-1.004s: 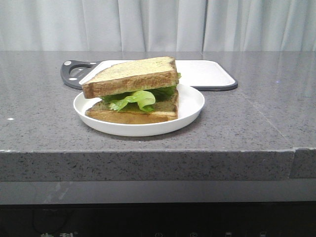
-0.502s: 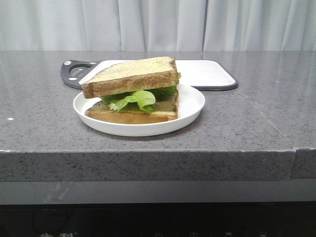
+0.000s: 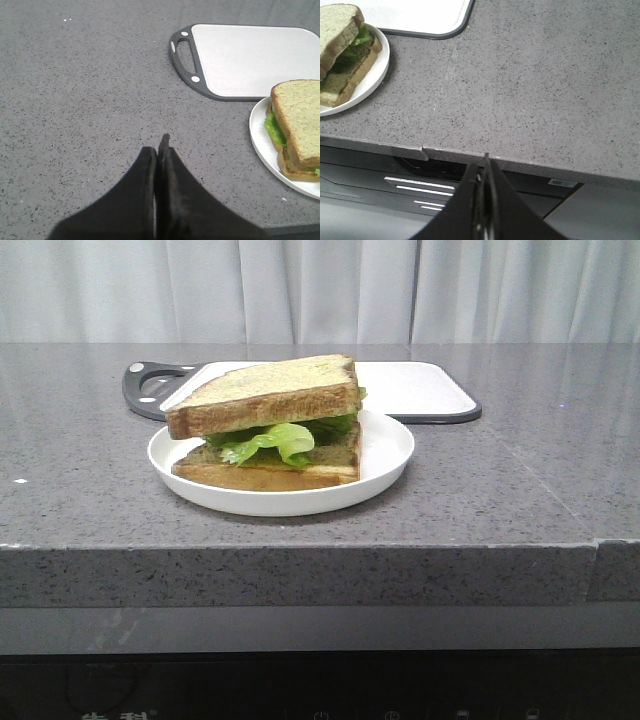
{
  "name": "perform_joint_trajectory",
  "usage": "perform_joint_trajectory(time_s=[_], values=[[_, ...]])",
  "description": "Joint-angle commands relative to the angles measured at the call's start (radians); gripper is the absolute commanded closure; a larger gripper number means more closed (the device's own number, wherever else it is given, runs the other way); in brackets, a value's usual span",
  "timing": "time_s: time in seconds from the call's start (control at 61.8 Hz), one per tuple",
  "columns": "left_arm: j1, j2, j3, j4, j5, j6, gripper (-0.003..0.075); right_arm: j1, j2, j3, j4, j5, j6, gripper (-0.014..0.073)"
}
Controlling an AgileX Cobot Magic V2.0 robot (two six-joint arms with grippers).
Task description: Left arm grabs bread, right arm adds lettuce
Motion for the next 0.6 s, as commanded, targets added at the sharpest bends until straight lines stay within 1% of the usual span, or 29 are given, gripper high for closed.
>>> perform_joint_trajectory(time_s=[0.0,0.097,0.178,0.308,0.389,0.583], values=[[0.004,0.002,-0.023,-0.013,-0.082,-0.010,0.0741,-0.006,0.005,-0.024,-0.008,-0.059,0.000,0.0661],[0.014,-0.055,0.005,0.012,-0.119,-0.010,0.0741,-0.006,0.005,-0.024,-0.007,-0.059,0.000,0.0661],[0.030,-0.124,0.077,0.020,-0.180,-0.010,0.0741,-0.006,0.005,-0.024,-0.007,-0.059,0.000,0.0661],[0.057,-0.256,0.252,0.022,-0.337,-0.010,0.0741,-0.006,0.005,-0.024,-0.006,-0.059,0.000,0.0661],[0.067,-0.345,0.397,0.025,-0.454,-0.010,0.0741,-0.006,0.005,-0.024,-0.006,-0.059,0.000,0.0661],[0.067,-0.466,0.623,0.023,-0.634,-0.010,0.0741,-0.006,0.005,-0.024,-0.006,-0.059,0.000,0.0661]])
